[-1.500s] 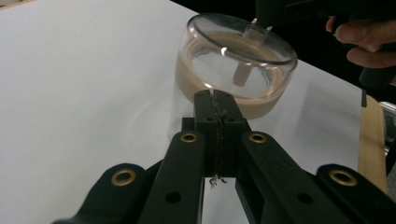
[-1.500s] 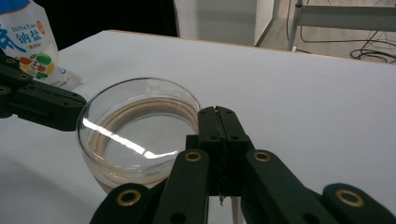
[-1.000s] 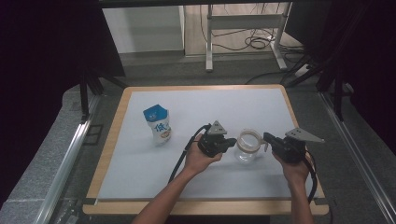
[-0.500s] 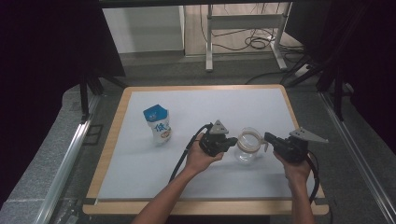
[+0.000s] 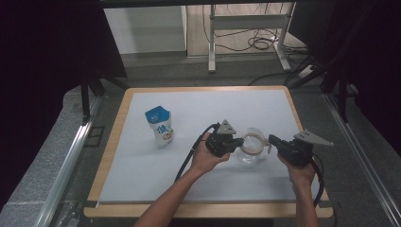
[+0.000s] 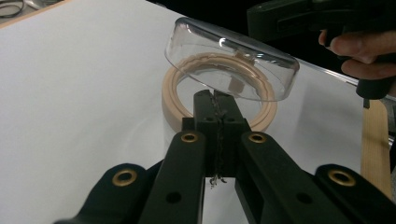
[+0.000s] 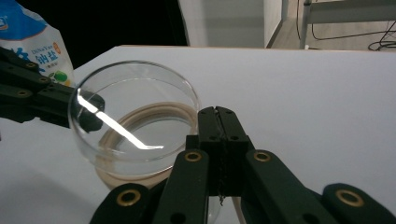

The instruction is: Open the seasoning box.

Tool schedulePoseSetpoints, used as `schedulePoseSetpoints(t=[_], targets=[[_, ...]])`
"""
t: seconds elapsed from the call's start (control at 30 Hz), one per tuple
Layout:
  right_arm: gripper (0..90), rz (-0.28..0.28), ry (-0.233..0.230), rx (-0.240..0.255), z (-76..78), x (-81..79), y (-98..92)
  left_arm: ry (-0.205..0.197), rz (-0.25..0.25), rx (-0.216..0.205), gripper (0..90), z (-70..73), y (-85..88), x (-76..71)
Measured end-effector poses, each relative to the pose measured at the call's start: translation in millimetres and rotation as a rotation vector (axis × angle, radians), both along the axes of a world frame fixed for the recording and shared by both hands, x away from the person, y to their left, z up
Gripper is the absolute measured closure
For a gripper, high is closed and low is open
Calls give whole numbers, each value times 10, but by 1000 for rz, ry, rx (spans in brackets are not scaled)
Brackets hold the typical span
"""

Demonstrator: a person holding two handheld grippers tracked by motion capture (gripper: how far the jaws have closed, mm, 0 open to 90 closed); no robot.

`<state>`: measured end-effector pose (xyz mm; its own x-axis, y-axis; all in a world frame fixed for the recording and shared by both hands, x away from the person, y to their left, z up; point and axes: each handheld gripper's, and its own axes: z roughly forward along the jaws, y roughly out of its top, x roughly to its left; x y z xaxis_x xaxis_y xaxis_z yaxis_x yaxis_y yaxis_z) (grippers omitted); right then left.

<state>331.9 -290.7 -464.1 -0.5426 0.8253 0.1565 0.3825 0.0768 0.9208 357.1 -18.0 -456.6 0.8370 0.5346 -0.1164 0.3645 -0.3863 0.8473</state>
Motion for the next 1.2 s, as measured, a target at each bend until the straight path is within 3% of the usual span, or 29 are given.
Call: schedulePoseSetpoints(t=[0.2, 0.4, 0.6, 0.87, 1.2], targets=[[897, 11, -3, -44, 31, -236, -1, 9, -8, 0, 900, 30, -10, 37], [894, 38, 39, -85, -171, -422, 16, 9, -19, 1, 900, 83, -65, 50], [790, 61, 65, -131, -382, -459, 78, 24, -28, -7, 900, 143, -127, 80], [500, 37, 91, -176, -547, -417, 155, 9, -47, 3, 900, 289, -246, 87], [452, 23, 100, -173, -571, -420, 120, 2, -70, 15, 900, 418, -517, 83]])
